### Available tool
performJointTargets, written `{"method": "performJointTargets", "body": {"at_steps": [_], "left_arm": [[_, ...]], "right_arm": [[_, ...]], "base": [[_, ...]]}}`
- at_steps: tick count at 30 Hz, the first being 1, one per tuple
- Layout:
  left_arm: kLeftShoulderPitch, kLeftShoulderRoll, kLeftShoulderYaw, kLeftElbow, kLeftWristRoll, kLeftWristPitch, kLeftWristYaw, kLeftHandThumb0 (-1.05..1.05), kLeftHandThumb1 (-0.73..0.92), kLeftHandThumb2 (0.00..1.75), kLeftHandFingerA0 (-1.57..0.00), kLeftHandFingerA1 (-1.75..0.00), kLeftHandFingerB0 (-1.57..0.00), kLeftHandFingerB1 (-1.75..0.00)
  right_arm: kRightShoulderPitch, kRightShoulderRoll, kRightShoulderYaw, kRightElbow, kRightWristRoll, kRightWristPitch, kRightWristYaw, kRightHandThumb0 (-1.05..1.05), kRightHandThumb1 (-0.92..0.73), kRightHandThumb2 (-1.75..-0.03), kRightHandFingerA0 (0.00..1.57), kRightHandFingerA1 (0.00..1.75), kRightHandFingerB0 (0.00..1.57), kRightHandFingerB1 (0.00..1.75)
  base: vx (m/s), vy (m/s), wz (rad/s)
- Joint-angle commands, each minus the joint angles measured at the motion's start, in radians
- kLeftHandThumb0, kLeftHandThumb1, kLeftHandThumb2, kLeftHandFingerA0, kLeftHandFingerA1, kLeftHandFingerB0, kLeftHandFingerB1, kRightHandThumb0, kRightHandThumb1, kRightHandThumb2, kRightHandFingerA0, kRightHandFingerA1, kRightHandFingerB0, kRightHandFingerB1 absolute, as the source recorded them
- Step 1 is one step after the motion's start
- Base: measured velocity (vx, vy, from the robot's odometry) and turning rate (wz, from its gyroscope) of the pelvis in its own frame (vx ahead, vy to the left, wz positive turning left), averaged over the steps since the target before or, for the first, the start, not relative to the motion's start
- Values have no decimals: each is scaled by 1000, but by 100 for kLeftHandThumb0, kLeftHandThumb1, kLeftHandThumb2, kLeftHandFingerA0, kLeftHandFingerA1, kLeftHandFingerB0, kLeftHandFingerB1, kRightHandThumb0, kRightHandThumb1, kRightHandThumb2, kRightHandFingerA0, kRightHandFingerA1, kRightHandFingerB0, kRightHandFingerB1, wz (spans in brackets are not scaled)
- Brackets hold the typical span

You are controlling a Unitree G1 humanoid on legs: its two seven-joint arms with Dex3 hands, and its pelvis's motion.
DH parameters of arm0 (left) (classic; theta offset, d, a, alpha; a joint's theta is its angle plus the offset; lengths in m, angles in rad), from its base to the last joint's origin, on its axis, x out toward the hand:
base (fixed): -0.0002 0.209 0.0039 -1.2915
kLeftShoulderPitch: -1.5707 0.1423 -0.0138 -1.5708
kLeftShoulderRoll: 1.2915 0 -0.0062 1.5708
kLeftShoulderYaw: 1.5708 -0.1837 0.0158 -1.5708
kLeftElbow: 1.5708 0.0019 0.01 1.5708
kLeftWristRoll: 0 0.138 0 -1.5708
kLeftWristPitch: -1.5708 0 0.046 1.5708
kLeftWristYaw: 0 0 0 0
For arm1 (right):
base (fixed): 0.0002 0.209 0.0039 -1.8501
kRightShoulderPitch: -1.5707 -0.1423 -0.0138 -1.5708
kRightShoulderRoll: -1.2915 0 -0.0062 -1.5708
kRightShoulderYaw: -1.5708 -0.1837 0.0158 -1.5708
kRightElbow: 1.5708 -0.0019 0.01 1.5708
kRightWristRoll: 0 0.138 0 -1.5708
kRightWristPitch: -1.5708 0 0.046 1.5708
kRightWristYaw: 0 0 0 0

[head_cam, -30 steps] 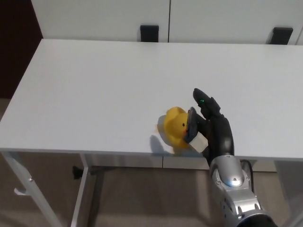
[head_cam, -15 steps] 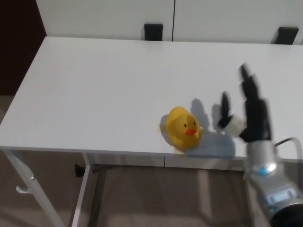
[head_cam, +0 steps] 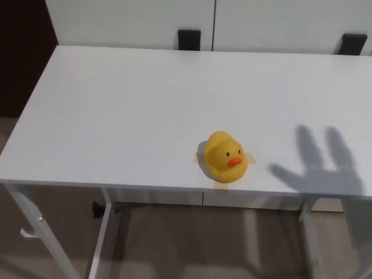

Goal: The robot uses its right hand to push the yellow duck toy to the center of the white desk.

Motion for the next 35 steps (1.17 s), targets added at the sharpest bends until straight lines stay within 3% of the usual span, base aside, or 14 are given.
{"method": "performJointTargets", "body": {"at_steps": [1,2,4,5,7,11,13,14,17,18,21,28,30,35], "left_arm": [[21,27,4,-4,-8,27,-8,-34,60,74,-59,-92,-63,-76],[22,26,2,-3,-5,24,-5,-34,61,75,-59,-94,-63,-75],[24,25,-1,-3,-2,21,-2,-34,61,75,-59,-94,-63,-75],[25,26,-4,-4,1,18,-3,-32,60,77,-57,-90,-65,-78],[27,27,-7,-6,4,14,-5,-32,60,77,-57,-90,-65,-78],[28,27,-6,-8,2,14,-2,-33,60,76,-52,-87,-68,-79],[27,26,-3,-5,0,16,2,-35,61,72,-58,-90,-66,-75],[25,25,-3,-2,0,20,4,-32,60,77,-60,-90,-66,-77],[22,24,-3,1,0,26,6,-32,60,77,-60,-90,-66,-77],[24,28,-3,-2,-1,27,1,-34,60,75,-60,-91,-68,-81],[26,30,-1,-2,-2,21,2,-34,57,76,-60,-92,-72,-84],[35,30,1,-2,-4,4,7,-34,57,78,-60,-93,-69,-82],[32,27,0,3,-1,11,12,-33,61,74,-60,-90,-65,-73],[29,27,2,6,-1,15,19,-30,57,79,-58,-89,-71,-79]], "right_arm": [[308,-201,-304,136,183,-44,184,-105,-71,-109,0,43,0,33],[355,-213,-327,193,183,-58,198,-93,-56,-88,0,36,0,32],[402,-225,-354,252,195,-74,231,-93,-56,-88,0,36,0,32],[435,-218,-381,324,223,-97,263,-46,-62,-59,0,48,0,29],[465,-209,-410,409,253,-129,298,-46,-62,-59,0,48,0,29],[510,-212,-394,545,208,-165,266,-33,-74,-61,4,64,0,30],[537,-198,-369,677,153,-157,163,-11,-73,-77,24,63,2,49],[568,-190,-334,701,112,-135,127,7,-50,-113,51,70,19,56],[608,-185,-284,725,62,-114,95,7,-50,-113,51,70,19,56],[615,-187,-272,731,63,-103,129,7,-49,-99,85,51,66,49],[626,-199,-232,751,51,-101,183,6,-45,-93,95,51,76,50],[629,-221,-153,797,40,-114,227,2,-57,-84,98,53,76,51],[629,-222,-142,796,61,-117,240,1,-50,-101,104,53,81,52],[613,-225,-132,805,74,-98,273,1,-55,-86,101,53,78,51]], "base": [[0,0,0],[0,0,0],[0,0,4],[0,0,0],[0,0,0],[0,0,-7],[0,0,8],[0,0,0],[0,0,2],[0,0,0],[0,0,0],[2,0,-1],[0,0,0],[0,0,0]]}}
